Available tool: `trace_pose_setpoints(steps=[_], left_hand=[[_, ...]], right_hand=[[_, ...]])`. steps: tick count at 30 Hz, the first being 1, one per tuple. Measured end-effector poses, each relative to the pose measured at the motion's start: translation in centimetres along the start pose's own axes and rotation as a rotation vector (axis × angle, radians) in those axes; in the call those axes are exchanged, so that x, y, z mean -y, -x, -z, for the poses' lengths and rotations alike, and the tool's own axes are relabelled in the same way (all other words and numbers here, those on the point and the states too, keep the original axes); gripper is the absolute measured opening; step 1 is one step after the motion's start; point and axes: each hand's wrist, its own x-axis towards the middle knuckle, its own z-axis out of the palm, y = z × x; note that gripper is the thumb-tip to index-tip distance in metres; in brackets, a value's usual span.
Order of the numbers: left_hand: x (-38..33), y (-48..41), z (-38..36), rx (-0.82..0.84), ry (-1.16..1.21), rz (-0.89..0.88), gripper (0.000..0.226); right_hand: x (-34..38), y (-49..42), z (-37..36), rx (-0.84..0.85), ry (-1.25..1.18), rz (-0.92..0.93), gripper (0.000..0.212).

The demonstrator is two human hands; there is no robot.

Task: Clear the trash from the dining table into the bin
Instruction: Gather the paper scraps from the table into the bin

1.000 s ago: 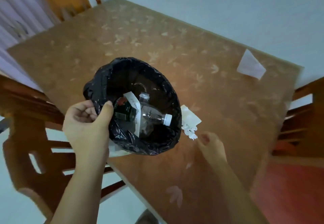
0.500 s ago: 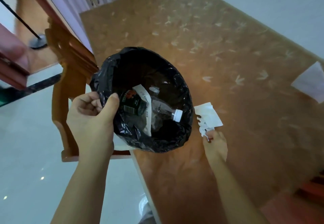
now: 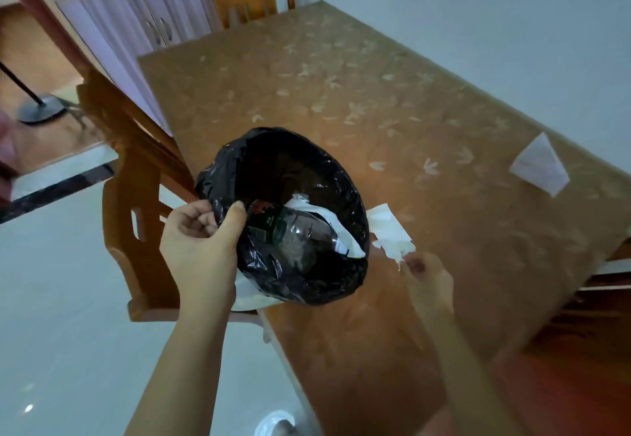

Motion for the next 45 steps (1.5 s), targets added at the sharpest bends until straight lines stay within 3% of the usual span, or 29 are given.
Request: trace_pose_setpoints(steps=[7,11,22,24,30,37,45], left_hand=[[0.2,-0.2,1.0,0.064,0.059,0.034,0.022],[0.1,-0.3,1.5,0.072,0.090,0.082,0.021],[0.0,-0.3,1.8,0.084,0.108,0.110,0.025],[0.0,-0.3,1.9,0.073,0.109,0.108,0.024],[0.1,-0.3,1.4,0.011,0.061,0.073,0.022],[0.6,-0.2,-0.2,-0.052,0.009,0.052,0.025],[0.8,0.1,-1.8,-0.133,-0.051,0.038,0.025]], right_hand=[[4.7,2.1,3.6,-0.181,-0.086,0.193,0.018],[8.3,3.2,5.3,-0.184,-0.098,0.325,0.019],[14.6,5.7,0.8,0.211,-0.038,0.628,0.012],[14.1,5.4,0.4,0.248,-0.029,0.612,0.013],[10.3,2.0,2.2,0.120,-0.071,0.419,0.020],[2.1,-3.9,2.0,0.060,-0.029,0.057,0.016],[-2.3,-9.4,-2.1,0.149,0.138,0.042,0.033]])
